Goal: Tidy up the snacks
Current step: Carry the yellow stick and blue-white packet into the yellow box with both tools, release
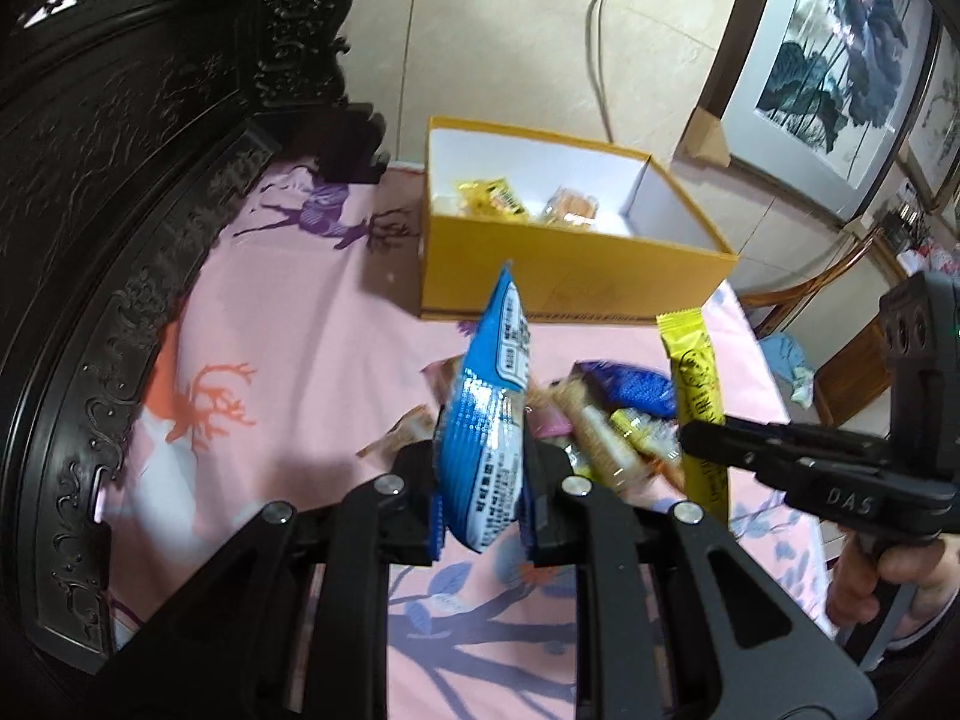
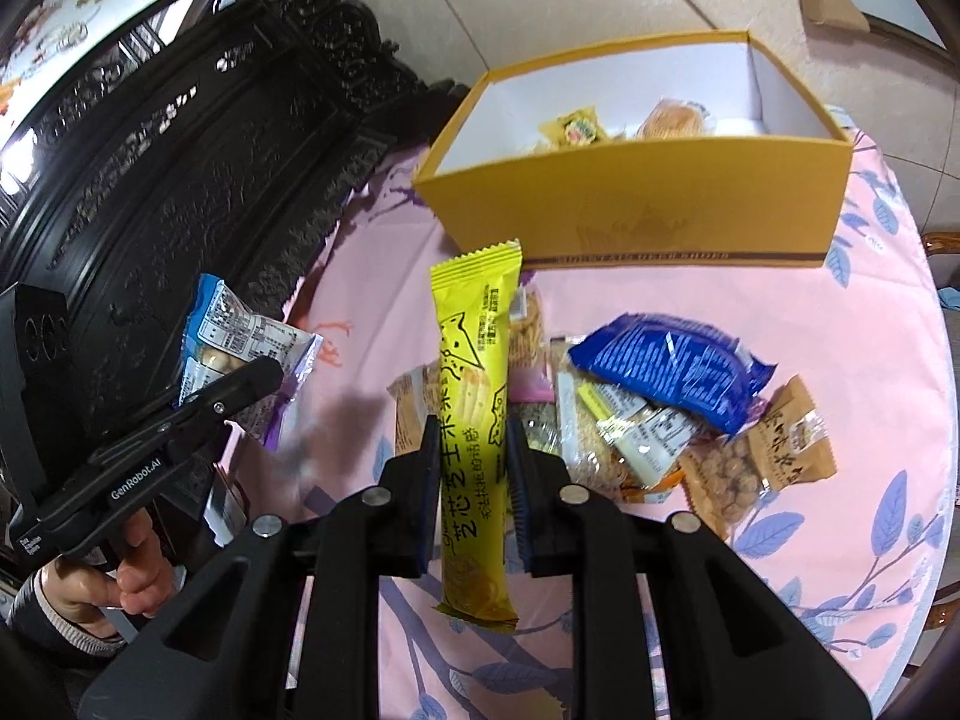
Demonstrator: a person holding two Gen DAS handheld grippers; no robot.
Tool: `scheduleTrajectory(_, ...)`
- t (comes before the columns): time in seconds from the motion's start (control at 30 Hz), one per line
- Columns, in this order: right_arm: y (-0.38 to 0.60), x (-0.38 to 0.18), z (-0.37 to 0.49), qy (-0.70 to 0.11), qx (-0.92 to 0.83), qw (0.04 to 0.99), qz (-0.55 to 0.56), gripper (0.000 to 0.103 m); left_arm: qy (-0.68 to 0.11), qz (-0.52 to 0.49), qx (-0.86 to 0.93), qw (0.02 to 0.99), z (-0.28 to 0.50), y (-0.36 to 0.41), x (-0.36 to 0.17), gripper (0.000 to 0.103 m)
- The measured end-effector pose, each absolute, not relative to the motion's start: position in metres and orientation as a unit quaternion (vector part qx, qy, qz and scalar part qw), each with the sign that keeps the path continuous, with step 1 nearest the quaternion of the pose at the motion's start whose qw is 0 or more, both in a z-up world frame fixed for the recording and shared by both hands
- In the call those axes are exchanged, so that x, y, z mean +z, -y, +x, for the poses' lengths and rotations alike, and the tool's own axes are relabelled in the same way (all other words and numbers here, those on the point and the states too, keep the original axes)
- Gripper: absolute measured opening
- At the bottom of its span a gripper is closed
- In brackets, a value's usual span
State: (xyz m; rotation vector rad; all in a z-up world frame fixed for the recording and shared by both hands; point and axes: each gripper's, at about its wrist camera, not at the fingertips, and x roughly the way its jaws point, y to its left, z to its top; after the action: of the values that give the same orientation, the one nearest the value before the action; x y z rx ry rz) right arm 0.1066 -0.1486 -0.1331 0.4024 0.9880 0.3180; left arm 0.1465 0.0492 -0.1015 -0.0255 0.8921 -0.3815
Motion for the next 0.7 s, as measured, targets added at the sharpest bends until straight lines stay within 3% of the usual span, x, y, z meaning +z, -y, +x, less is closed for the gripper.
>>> scheduleTrajectory(0.37, 0.193, -0.077, 0.128, -0.407, 0.121, 0.884, 0.198, 0.021, -0.368, -0.013, -0.227, 0.901, 0.193, 0.006, -0.038, 0.018)
scheduleTrajectory(0.7, 0.233, -0.031, 0.204, -0.350, 0.091, 0.915, 0.178, 0.021, -0.314, -0.012, -0.242, 0.918, 0.272, 0.062, 0.009, 0.018)
